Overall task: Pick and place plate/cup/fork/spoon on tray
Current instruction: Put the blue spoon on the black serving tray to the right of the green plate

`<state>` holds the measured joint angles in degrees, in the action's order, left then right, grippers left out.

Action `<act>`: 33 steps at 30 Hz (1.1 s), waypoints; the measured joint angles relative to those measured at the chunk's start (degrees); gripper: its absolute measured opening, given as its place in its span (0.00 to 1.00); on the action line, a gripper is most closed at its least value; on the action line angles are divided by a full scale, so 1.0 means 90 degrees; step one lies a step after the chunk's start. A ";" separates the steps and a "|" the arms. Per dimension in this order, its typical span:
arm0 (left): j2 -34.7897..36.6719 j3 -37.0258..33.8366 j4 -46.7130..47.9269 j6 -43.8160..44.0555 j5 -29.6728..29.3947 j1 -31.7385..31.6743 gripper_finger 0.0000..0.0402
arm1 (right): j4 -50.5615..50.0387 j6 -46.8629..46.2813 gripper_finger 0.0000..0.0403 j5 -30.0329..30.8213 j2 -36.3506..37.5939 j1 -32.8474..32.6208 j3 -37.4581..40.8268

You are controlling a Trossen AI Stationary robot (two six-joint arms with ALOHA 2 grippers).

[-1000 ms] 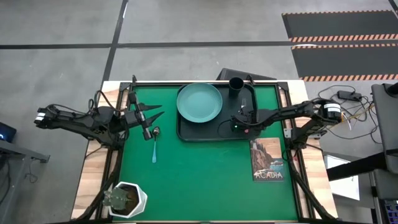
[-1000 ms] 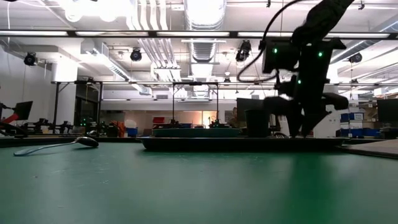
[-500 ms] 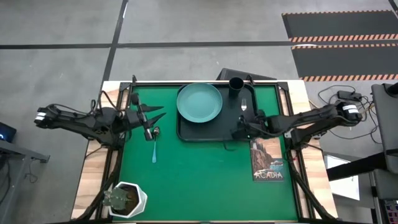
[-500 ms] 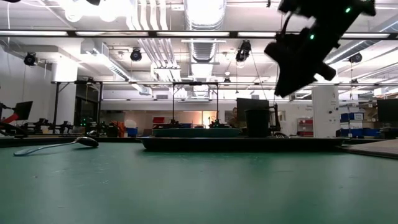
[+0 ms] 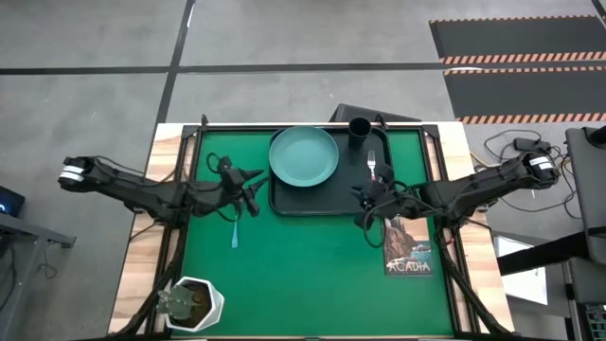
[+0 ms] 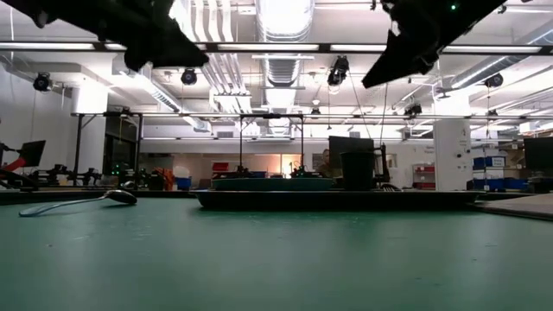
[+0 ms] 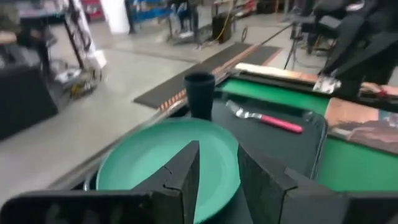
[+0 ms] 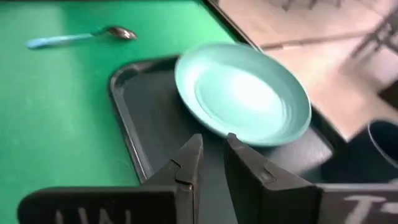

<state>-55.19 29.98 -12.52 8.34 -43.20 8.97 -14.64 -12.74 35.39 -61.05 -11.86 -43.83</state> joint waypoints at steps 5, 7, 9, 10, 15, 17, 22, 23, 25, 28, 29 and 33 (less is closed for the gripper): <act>-0.0443 0.0212 0.0378 0.0832 -0.0025 -0.0004 0.23 | 0.1177 0.0904 0.13 -0.0494 0.0401 -0.0002 0.0567; -0.0566 0.0452 0.1103 0.1339 -0.0026 -0.0031 0.23 | 0.1655 0.1122 0.13 -0.0646 0.0603 -0.0002 0.0869; -0.0673 0.0721 0.2069 0.2029 -0.0020 -0.0065 0.23 | 0.2035 0.1375 0.13 -0.0662 0.0811 0.0000 0.1122; -0.0740 0.0889 0.2696 0.2484 -0.0009 -0.0096 0.23 | 0.2217 0.1472 0.13 -0.0664 0.0929 0.0000 0.1229; -0.1164 0.1572 0.5591 0.4968 0.0507 -0.0330 0.23 | 0.2530 0.2062 0.13 -0.0635 0.1553 0.0015 0.1459; -0.1393 0.1710 0.6370 0.5707 0.0837 -0.0384 0.23 | 0.2589 0.2164 0.13 -0.0600 0.1800 0.0016 0.1447; -0.2092 0.1936 0.7427 0.6700 0.1954 -0.0420 0.22 | 0.2458 0.2208 0.13 -0.0655 0.2307 0.0012 0.1411; -0.2232 0.1964 0.7535 0.6770 0.2184 -0.0420 0.21 | 0.2342 0.2215 0.13 -0.0658 0.2370 0.0012 0.1412; -0.2496 0.2003 0.7729 0.6949 0.2606 -0.0420 0.19 | 0.2190 0.2209 0.13 -0.0653 0.2458 0.0012 0.1413; -0.2818 0.1999 0.7803 0.7046 0.3001 -0.0420 0.15 | 0.2034 0.2266 0.13 -0.0652 0.2543 0.0012 0.1421; -0.2910 0.1999 0.7796 0.7066 0.3032 -0.0420 0.14 | 0.2028 0.2319 0.13 -0.0650 0.2562 0.0012 0.1421; -0.3136 0.1965 0.7803 0.7275 0.3045 -0.0420 0.12 | 0.2015 0.2530 0.13 -0.0650 0.2616 0.0012 0.1421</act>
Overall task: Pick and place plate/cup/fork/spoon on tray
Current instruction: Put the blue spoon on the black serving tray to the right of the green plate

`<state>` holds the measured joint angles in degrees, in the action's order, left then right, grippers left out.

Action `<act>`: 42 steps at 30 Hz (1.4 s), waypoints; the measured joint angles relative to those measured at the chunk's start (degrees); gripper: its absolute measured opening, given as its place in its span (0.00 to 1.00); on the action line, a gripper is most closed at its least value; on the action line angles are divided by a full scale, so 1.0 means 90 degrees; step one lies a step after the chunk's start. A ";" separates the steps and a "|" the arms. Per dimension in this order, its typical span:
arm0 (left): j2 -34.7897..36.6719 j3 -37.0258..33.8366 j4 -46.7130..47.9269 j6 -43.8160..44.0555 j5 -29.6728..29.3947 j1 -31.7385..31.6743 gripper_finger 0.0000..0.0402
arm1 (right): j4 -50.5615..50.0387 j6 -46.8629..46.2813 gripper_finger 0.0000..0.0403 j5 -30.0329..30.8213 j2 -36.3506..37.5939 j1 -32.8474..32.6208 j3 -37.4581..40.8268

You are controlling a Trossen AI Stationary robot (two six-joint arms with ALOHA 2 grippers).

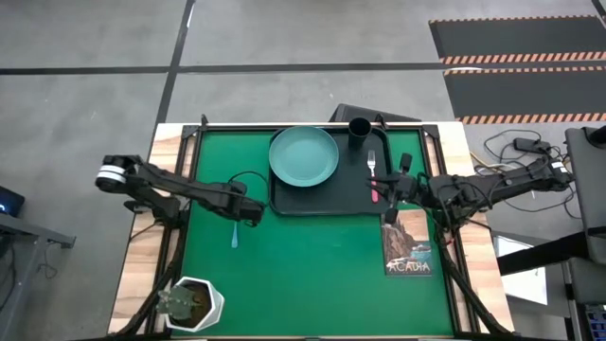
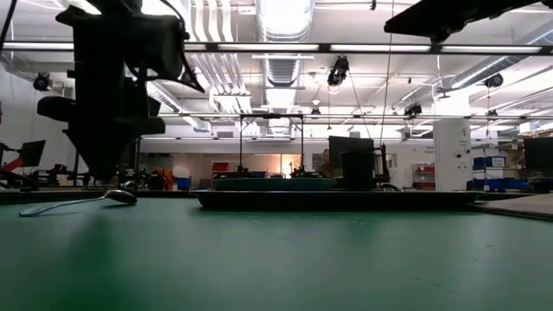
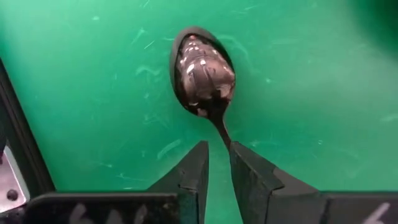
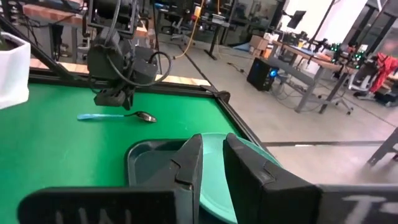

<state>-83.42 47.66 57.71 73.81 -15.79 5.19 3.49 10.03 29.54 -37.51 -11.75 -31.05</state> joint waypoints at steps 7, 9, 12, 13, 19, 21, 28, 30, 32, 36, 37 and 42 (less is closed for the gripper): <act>-0.0126 -0.0141 -0.0060 0.0386 0.0041 0.0000 0.11 | 0.0022 0.0330 0.13 0.0064 0.0047 0.0002 -0.0004; -0.0126 -0.0182 -0.0138 0.0429 0.0044 0.0002 0.13 | 0.0021 0.0392 0.13 0.0070 0.0035 0.0002 -0.0034; -0.0126 -0.0217 -0.0311 0.0428 0.0049 0.0005 0.18 | 0.0033 0.0475 0.13 0.0073 0.0039 0.0002 -0.0058; -0.0126 -0.0220 -0.0318 0.0428 0.0049 0.0006 0.20 | 0.0032 0.0510 0.13 0.0075 0.0043 0.0002 -0.0058; -0.0122 -0.0282 -0.0411 0.0428 0.0039 0.0007 0.31 | 0.0036 0.0640 0.13 0.0427 0.0079 0.0002 -0.0058; -0.0124 -0.0383 -0.0573 0.0430 0.0032 0.0007 0.32 | 0.0032 0.0645 0.13 0.0459 0.0092 0.0005 -0.0058; -0.0298 -0.0661 -0.1228 0.0435 -0.0043 0.0010 0.32 | 0.0034 0.0699 0.13 0.0459 0.0113 0.0005 -0.0063; -0.0368 -0.0652 -0.1238 0.0437 -0.0084 0.0015 0.32 | 0.0034 0.0717 0.13 0.0459 0.0113 0.0005 -0.0063; -0.0411 -0.0629 -0.1229 0.0438 -0.0094 0.0015 0.32 | 0.0034 0.0720 0.13 0.0459 0.0113 0.0005 -0.0063; -0.0449 -0.0587 -0.1229 0.0433 -0.0126 0.0015 0.27 | 0.0048 0.0723 0.13 0.0459 0.0113 0.0005 -0.0063; -0.0451 -0.0586 -0.1242 0.0436 -0.0129 0.0015 0.25 | 0.0048 0.0723 0.13 0.0459 0.0113 0.0005 -0.0063; -0.0428 -0.0605 -0.1257 0.0556 -0.0160 0.0012 0.10 | 0.0047 0.0723 0.13 0.0459 0.0113 0.0005 -0.0063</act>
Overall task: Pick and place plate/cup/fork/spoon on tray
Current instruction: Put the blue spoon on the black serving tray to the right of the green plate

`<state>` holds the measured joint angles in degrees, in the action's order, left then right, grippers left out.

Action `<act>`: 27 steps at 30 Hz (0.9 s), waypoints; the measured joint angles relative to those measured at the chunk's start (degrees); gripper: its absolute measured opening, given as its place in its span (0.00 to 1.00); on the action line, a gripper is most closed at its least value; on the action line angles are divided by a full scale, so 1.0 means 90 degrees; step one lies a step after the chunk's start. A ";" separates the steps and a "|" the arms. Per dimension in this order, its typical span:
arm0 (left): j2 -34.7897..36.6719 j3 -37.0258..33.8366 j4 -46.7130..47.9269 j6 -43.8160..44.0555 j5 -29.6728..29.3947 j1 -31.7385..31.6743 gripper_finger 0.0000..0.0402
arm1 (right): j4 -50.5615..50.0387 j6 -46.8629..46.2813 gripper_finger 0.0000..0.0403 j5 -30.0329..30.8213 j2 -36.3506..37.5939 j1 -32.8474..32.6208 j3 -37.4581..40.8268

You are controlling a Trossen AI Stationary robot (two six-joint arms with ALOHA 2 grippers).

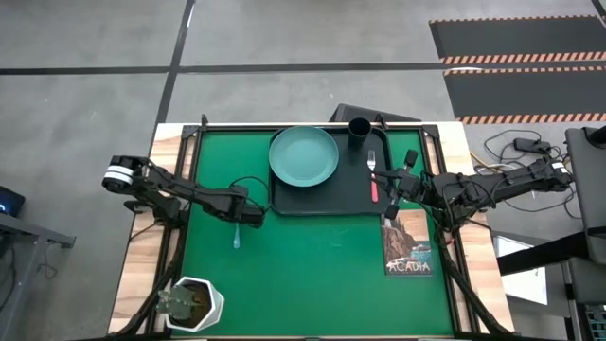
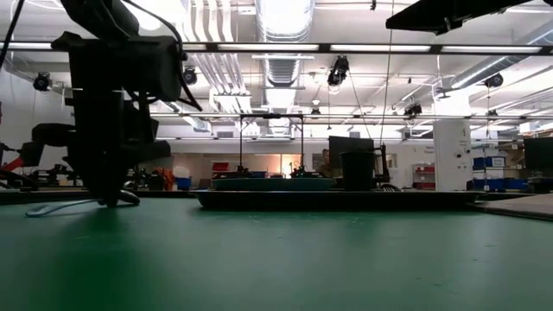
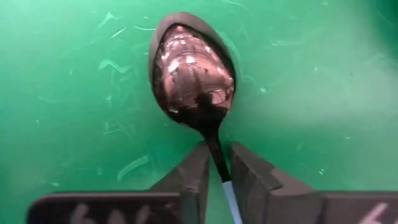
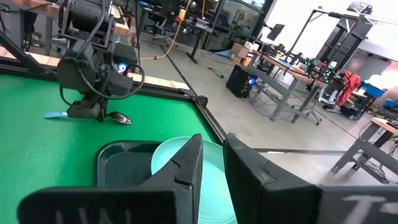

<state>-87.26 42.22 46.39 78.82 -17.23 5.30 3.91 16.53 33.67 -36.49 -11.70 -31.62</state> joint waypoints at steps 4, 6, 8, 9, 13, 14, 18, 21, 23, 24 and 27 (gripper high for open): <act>0.0005 -0.0017 0.0137 0.0047 -0.0086 -0.0007 0.02 | -0.0001 0.0000 0.13 0.0000 0.0000 0.0000 0.0000; 0.0022 -0.0013 0.0161 0.0041 -0.0121 -0.0005 0.02 | -0.0001 0.0000 0.13 0.0000 0.0000 0.0000 0.0000; 0.0095 -0.0010 0.0182 0.0002 -0.0136 -0.0007 0.02 | -0.0001 -0.0001 0.13 -0.0002 0.0000 0.0000 0.0000; 0.0144 0.0006 0.0183 -0.0022 -0.0140 -0.0007 0.01 | -0.0003 -0.0002 0.13 -0.0002 0.0000 0.0000 0.0000; 0.0558 0.0147 0.0184 -0.0360 -0.0368 -0.0005 0.01 | -0.0006 -0.0044 0.13 -0.0014 0.0000 0.0000 0.0000; 0.0678 0.0204 0.0180 -0.0486 -0.0474 0.0007 0.01 | -0.0017 -0.0046 0.13 -0.0040 0.0000 0.0000 0.0000; 0.1198 0.0520 -0.0122 -0.1470 -0.1039 0.0131 0.01 | -0.0026 -0.0094 0.13 -0.0121 -0.0002 0.0000 0.0000; 0.1608 0.0629 -0.1180 -0.2874 -0.1195 0.0278 0.01 | -0.0028 -0.0116 0.13 -0.0129 -0.0010 0.0000 0.0000; 0.1847 0.0614 -0.2288 -0.3956 -0.1200 0.0396 0.00 | -0.0027 -0.0184 0.13 -0.0262 -0.0040 0.0000 0.0000; 0.1964 0.0571 -0.2939 -0.4505 -0.1175 0.0452 0.00 | -0.0032 -0.0220 0.13 -0.0400 -0.0056 0.0000 0.0000; 0.2186 0.0393 -0.4816 -0.6097 -0.0733 0.0599 0.00 | -0.0021 -0.0254 0.13 -0.0843 -0.0132 -0.0002 0.0000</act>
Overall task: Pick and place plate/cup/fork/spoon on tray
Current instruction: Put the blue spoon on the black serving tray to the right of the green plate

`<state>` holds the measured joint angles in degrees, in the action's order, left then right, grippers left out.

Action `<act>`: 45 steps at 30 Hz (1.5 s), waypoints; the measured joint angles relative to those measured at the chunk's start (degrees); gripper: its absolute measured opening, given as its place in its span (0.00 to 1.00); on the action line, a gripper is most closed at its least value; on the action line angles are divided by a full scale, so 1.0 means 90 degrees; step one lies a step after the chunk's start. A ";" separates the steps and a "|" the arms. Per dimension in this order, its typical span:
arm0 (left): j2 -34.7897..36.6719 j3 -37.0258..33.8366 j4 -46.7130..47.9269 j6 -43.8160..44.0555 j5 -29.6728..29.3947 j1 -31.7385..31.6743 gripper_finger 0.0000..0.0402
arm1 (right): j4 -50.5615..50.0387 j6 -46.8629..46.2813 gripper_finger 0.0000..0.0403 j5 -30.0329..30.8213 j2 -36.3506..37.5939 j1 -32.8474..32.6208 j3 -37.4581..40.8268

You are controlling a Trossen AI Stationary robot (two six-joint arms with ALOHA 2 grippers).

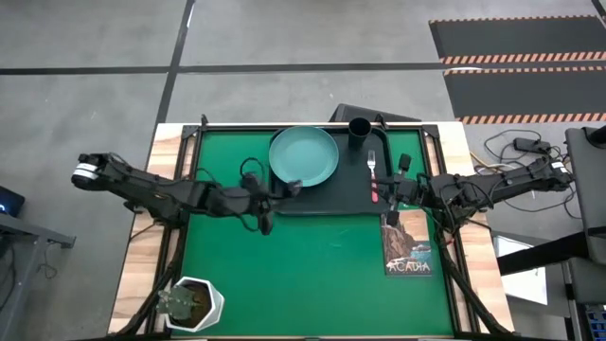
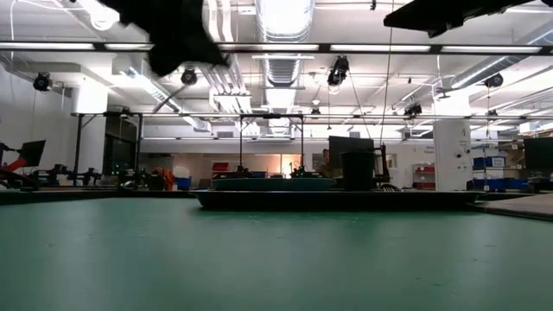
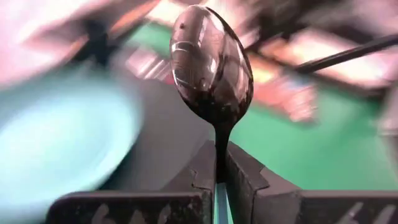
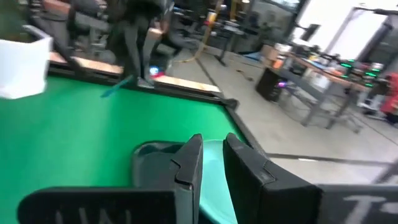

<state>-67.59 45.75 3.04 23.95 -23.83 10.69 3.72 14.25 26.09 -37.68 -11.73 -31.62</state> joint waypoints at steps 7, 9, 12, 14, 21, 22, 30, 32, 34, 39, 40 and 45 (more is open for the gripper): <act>-0.0124 -0.0140 -0.2568 -0.2396 0.1731 0.0159 0.00 | 0.0789 -0.0085 0.13 -0.0956 -0.0343 0.0000 -0.0005; -0.0268 -0.0140 -0.2960 -0.2668 0.1934 0.0156 0.00 | 0.1217 -0.0093 0.13 -0.1192 -0.0539 0.0000 -0.0005; -0.0465 -0.0140 -0.3403 -0.2943 0.1981 0.0156 0.00 | 0.1918 -0.0257 0.13 -0.1258 -0.0889 0.0000 -0.0005; -0.0612 -0.0140 -0.3616 -0.3055 0.1987 0.0156 0.00 | 0.2286 -0.0297 0.13 -0.1274 -0.1139 0.0002 -0.0005; -0.0939 -0.0142 -0.4302 -0.3081 0.2005 0.0156 0.00 | 0.3556 -0.0263 0.21 -0.1388 -0.1878 0.0002 -0.0005; -0.0987 -0.0142 -0.4393 -0.3080 0.2015 0.0156 0.00 | 0.3694 -0.0303 0.23 -0.1444 -0.1956 0.0002 -0.0005; -0.1500 -0.0142 -0.5180 -0.3068 0.2024 0.0155 0.00 | 0.4541 -0.0628 0.40 -0.1639 -0.2394 0.0002 -0.0002; -0.1703 -0.0142 -0.5573 -0.3083 0.2024 0.0144 0.00 | 0.4564 -0.0632 0.43 -0.1663 -0.2505 0.0001 -0.0044; -0.1895 -0.0142 -0.5959 -0.3087 0.2024 0.0126 0.00 | 0.4518 -0.0638 0.45 -0.1821 -0.2625 0.0002 -0.0162; -0.2348 -0.0113 -0.6506 -0.3046 0.2146 0.0059 0.00 | 0.4358 -0.0759 0.49 -0.2291 -0.3034 -0.0002 -0.0501; -0.2402 -0.0072 -0.6501 -0.3046 0.2244 0.0055 0.00 | 0.4301 -0.0767 0.49 -0.2294 -0.3117 -0.0002 -0.0570; -0.2574 0.0152 -0.6504 -0.3056 0.2434 0.0059 0.00 | 0.3836 -0.0817 0.49 -0.2341 -0.3428 0.0002 -0.0959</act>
<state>-90.75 47.11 -55.49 -3.56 -1.92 11.22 38.24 6.90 5.02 -68.53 -11.70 -40.25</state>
